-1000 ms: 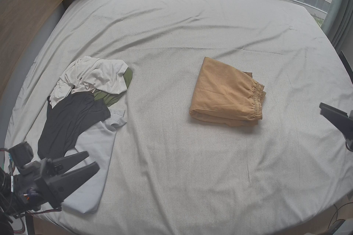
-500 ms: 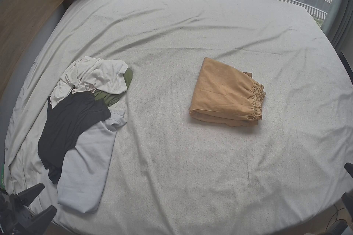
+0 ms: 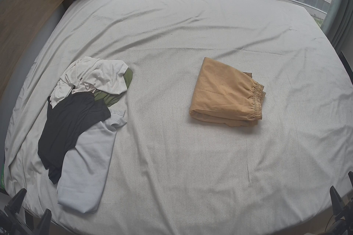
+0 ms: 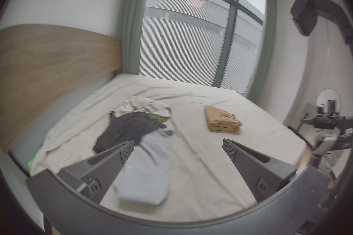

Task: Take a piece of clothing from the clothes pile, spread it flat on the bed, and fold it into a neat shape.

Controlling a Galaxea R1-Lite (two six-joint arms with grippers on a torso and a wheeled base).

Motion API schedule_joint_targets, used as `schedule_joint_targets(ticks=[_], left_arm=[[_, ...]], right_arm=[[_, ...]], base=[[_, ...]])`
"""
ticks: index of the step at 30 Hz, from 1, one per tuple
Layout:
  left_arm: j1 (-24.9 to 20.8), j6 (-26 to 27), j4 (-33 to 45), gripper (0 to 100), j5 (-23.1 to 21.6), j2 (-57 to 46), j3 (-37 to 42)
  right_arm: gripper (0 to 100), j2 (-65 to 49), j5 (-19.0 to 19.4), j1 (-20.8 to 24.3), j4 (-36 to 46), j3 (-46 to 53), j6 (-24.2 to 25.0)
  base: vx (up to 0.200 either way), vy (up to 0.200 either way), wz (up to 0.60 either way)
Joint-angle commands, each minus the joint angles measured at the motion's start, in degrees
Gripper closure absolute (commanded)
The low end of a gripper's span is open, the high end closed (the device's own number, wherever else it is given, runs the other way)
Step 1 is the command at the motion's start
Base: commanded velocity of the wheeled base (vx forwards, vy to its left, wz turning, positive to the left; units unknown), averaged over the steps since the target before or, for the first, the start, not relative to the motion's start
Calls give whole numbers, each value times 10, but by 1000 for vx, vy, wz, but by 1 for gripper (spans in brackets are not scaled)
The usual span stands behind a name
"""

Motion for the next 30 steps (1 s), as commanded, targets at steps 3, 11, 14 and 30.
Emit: schedule_joint_targets(ticks=[3,11,14,30], left_arm=[[14,7,11,0,47,-23,10],[12,56,41,0,96,-23,10],[5,61,42,0,77,-34,10],[5,66,41,0,76,-35,10]], right_arm=[[0,-4,6,-53,29,4,-42],[0,-36,13,-67,26,5,-45],[0,-39,12,-71,27,5,-44],[0,-52,44,-75,10,12,-44]], base=[[0,0,0],[0,0,0],[0,0,0],[0,0,0]])
